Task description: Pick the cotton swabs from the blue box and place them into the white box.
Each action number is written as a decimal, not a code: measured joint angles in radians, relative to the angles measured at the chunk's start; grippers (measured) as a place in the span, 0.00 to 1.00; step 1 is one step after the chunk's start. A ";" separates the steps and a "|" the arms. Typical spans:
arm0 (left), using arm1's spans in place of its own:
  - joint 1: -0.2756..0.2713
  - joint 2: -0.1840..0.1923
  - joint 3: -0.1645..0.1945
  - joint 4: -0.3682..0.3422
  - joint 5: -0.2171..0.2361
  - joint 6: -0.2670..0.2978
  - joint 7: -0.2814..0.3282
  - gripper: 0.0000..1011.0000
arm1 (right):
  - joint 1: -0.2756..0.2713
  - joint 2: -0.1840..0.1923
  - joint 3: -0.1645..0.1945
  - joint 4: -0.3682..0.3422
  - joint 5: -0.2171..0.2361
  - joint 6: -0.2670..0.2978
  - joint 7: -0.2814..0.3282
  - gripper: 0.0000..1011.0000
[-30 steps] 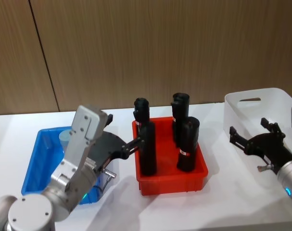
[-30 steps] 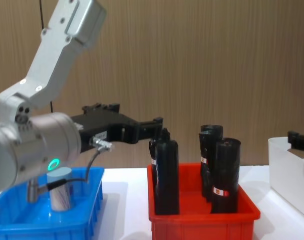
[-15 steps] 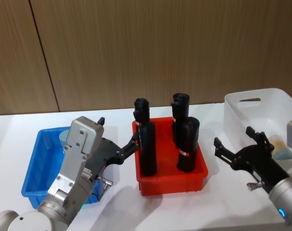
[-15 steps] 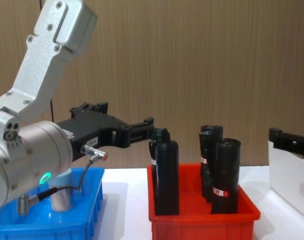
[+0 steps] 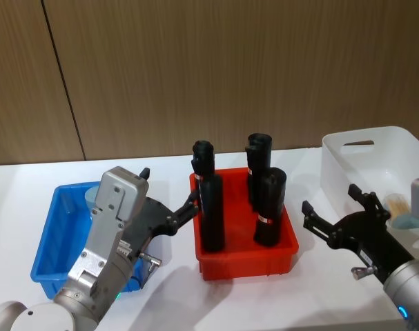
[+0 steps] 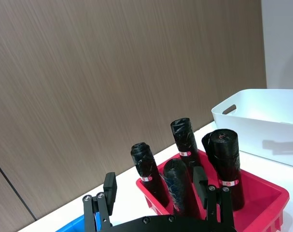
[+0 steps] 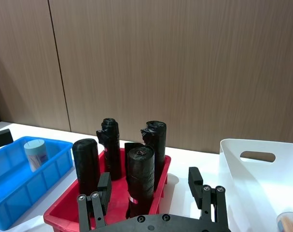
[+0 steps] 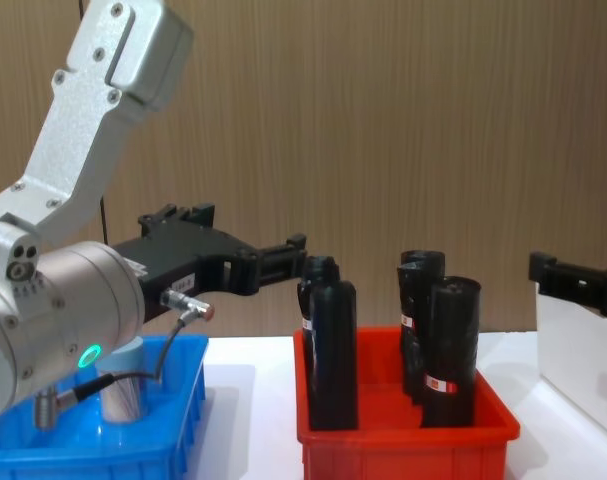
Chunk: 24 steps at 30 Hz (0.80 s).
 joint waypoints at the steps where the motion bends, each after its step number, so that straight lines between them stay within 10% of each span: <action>1: 0.000 0.000 0.000 0.000 0.000 0.000 0.000 0.99 | 0.000 0.000 0.000 0.000 0.000 0.000 0.000 0.99; 24: 0.000 0.000 0.000 0.000 0.000 0.000 0.000 0.99 | 0.005 0.018 0.018 0.021 0.034 0.011 0.053 0.99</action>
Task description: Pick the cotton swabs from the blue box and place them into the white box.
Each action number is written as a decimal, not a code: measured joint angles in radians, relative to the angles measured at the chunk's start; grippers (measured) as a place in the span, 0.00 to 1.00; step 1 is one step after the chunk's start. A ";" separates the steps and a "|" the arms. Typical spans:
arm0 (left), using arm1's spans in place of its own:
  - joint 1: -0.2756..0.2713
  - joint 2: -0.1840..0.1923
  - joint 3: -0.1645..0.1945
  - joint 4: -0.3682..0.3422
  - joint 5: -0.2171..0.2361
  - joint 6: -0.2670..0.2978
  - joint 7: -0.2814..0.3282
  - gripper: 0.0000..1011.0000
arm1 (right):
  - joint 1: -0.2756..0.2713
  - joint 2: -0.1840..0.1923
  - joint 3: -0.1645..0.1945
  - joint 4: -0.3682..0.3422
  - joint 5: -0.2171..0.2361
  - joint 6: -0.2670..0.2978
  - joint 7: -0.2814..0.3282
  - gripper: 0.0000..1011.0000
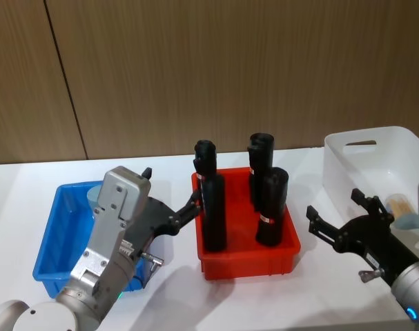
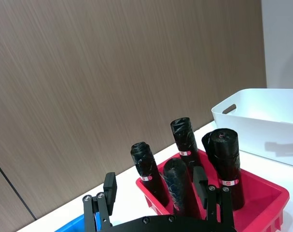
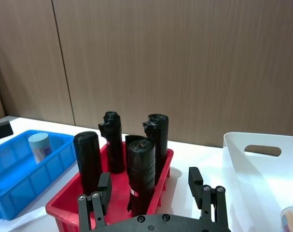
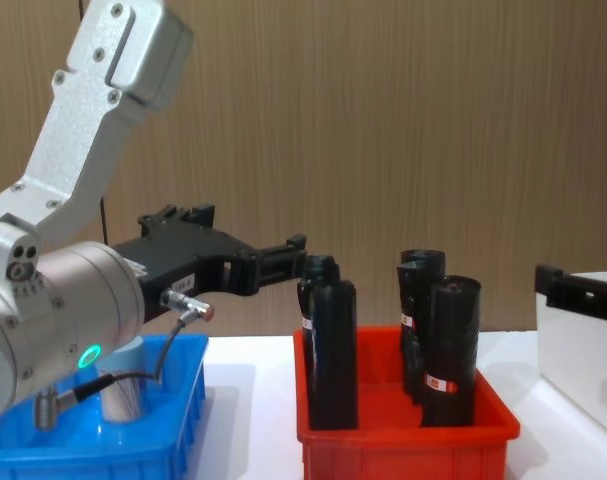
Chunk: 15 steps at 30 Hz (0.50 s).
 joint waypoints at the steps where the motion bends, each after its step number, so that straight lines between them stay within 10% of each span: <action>1: 0.000 0.000 0.000 0.000 0.000 0.000 0.000 0.99 | 0.001 0.002 0.001 0.002 0.003 0.001 0.007 0.99; 15: 0.000 0.000 0.000 0.000 0.000 0.000 0.000 0.99 | 0.064 0.016 0.017 0.082 0.029 0.053 0.146 0.99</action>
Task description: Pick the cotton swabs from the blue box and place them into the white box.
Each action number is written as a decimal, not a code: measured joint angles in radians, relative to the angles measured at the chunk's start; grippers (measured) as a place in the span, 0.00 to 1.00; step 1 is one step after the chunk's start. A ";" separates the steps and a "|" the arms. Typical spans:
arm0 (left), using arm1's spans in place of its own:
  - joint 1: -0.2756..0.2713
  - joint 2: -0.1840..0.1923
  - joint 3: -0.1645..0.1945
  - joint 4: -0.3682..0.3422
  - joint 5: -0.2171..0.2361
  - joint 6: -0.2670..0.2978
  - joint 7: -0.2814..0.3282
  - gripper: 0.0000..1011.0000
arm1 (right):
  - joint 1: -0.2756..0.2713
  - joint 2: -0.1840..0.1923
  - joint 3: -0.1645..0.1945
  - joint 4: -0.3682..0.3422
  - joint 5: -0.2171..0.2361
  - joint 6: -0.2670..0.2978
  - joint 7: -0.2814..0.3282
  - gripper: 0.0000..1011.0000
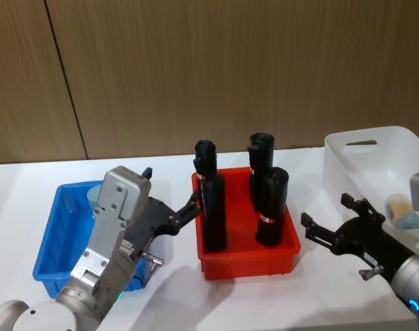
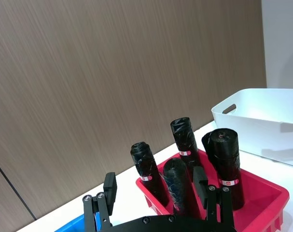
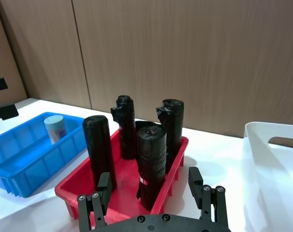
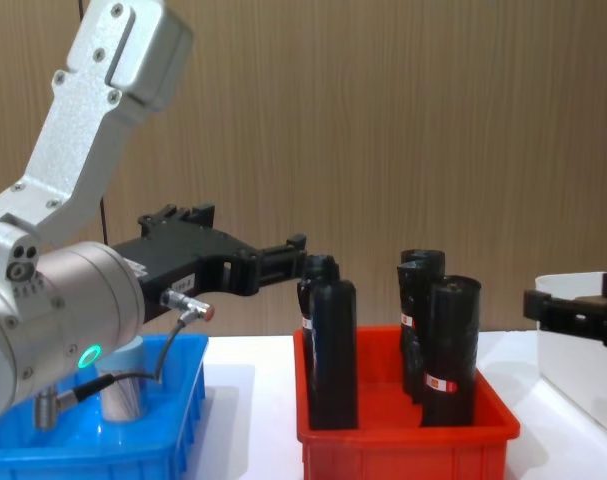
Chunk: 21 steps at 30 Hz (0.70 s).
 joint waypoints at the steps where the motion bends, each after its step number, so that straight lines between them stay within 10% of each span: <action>1: 0.000 0.000 0.000 0.000 0.000 0.000 0.000 0.99 | 0.015 -0.002 0.000 0.015 0.000 0.006 0.015 0.99; 21: 0.000 0.000 0.000 0.000 0.000 0.000 0.000 0.99 | 0.203 -0.061 -0.021 0.215 -0.045 0.063 0.158 0.99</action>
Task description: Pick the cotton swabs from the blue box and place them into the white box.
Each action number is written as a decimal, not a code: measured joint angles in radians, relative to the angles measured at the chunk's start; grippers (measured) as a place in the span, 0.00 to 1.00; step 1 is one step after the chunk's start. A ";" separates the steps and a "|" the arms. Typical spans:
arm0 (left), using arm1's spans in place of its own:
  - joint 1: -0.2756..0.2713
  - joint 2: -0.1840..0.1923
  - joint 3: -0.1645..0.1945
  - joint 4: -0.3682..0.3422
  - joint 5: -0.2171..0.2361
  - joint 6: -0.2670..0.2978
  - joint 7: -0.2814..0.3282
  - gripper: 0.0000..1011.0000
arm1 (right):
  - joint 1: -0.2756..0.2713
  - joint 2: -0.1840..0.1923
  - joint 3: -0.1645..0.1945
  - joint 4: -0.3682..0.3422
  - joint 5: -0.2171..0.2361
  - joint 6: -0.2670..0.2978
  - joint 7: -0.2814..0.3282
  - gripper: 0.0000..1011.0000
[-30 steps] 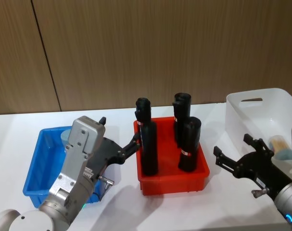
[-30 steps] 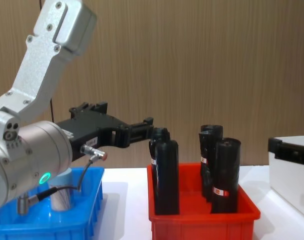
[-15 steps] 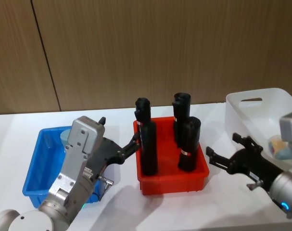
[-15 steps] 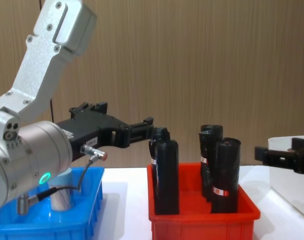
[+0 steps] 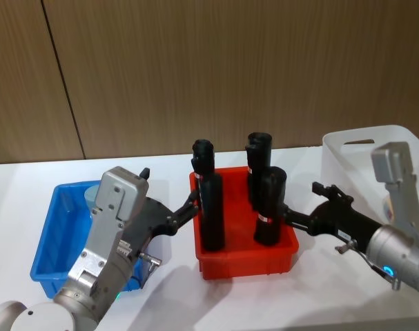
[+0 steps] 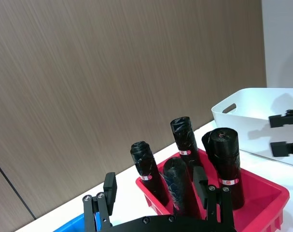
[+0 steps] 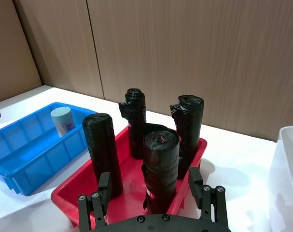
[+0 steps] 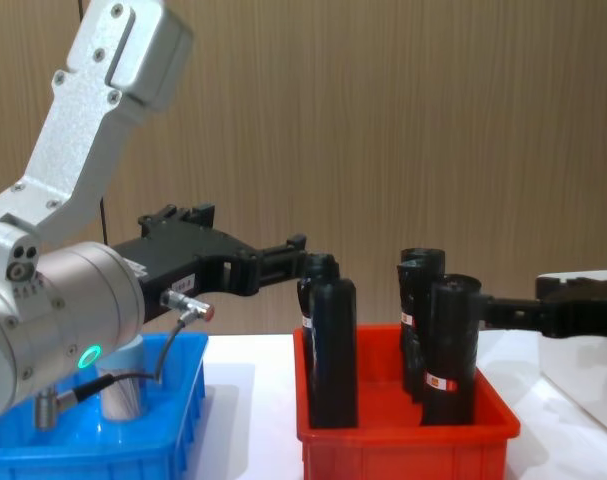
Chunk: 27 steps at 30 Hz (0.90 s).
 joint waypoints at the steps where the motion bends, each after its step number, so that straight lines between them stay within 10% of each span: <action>1: 0.000 0.000 0.000 0.000 0.000 0.000 0.000 0.99 | 0.015 -0.006 -0.003 0.017 -0.005 0.002 0.010 0.99; 27: 0.000 0.000 0.000 0.000 0.000 0.000 0.000 0.99 | 0.238 -0.097 -0.042 0.334 -0.067 -0.020 0.080 0.99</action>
